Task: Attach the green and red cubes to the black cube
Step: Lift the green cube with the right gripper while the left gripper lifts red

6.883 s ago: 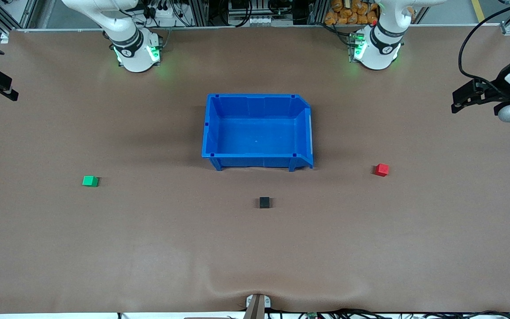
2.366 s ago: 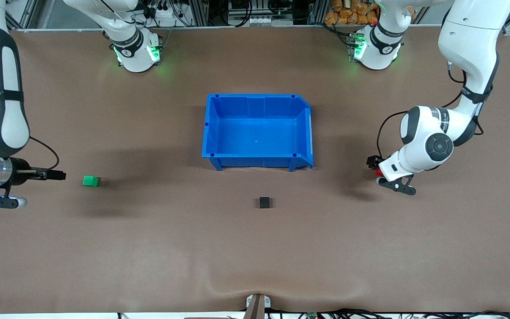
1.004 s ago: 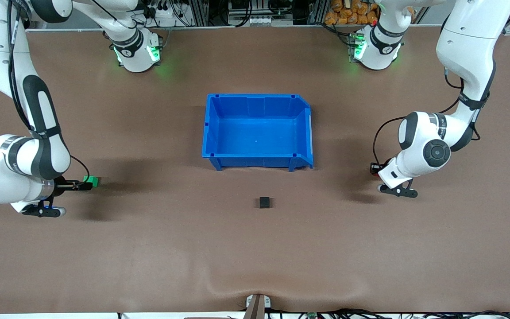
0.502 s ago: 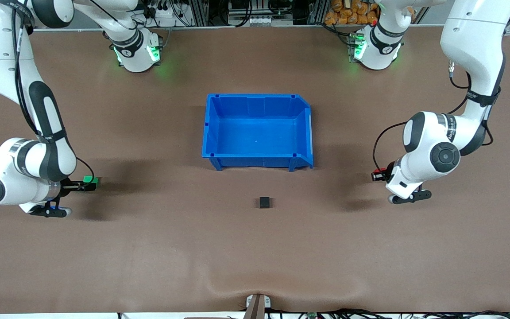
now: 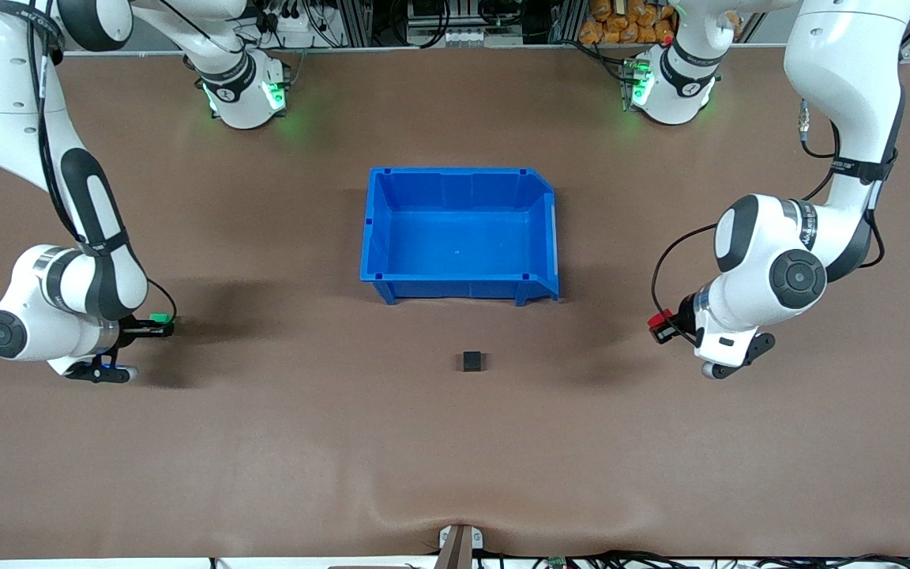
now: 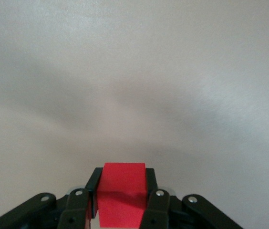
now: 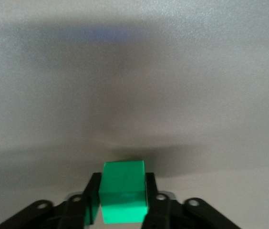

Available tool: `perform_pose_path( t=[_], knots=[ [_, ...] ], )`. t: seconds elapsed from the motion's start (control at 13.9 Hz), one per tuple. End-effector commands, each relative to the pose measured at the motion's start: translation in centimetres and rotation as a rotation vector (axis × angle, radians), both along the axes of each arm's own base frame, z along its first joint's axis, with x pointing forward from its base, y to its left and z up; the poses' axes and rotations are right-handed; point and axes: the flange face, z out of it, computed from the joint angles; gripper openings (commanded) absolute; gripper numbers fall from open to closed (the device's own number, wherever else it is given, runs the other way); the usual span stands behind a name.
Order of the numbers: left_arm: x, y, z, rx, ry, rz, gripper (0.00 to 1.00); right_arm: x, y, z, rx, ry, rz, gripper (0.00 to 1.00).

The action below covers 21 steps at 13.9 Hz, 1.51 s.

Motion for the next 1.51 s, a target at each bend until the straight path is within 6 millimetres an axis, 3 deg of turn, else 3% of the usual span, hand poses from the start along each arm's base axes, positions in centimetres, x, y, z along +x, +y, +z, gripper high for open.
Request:
perform_pose_path(
  t=[0.0,0.22,0.43,0.72,0.93,1.43],
  knots=[
    [0.7,-1.8,0.8,-0.013,0.005,0.072,0.0,0.2,0.2,0.1,0.015,-0.01,-0.017,0.0],
    [1.3,-3.7,0.9,-0.013,0.003,0.189,0.0,0.9,0.3,1.2,0.008,-0.025,-0.046,0.0],
    [1.7,-5.6,0.7,-0.015,0.007,0.307,0.0,1.8,2.1,2.4,0.022,-0.026,-0.194,0.0],
    [2.5,-8.9,0.4,-0.019,0.011,0.474,0.0,3.2,5.9,4.4,-0.001,-0.007,-0.364,0.0],
    [2.1,-13.7,-1.3,-0.01,0.029,0.557,0.0,4.3,9.5,5.7,0.005,-0.013,-0.487,0.0],
    [2.3,-19.2,-2.4,-0.023,0.054,0.864,0.0,5.4,17.0,7.5,-0.056,-0.012,-0.733,0.0]
  ],
)
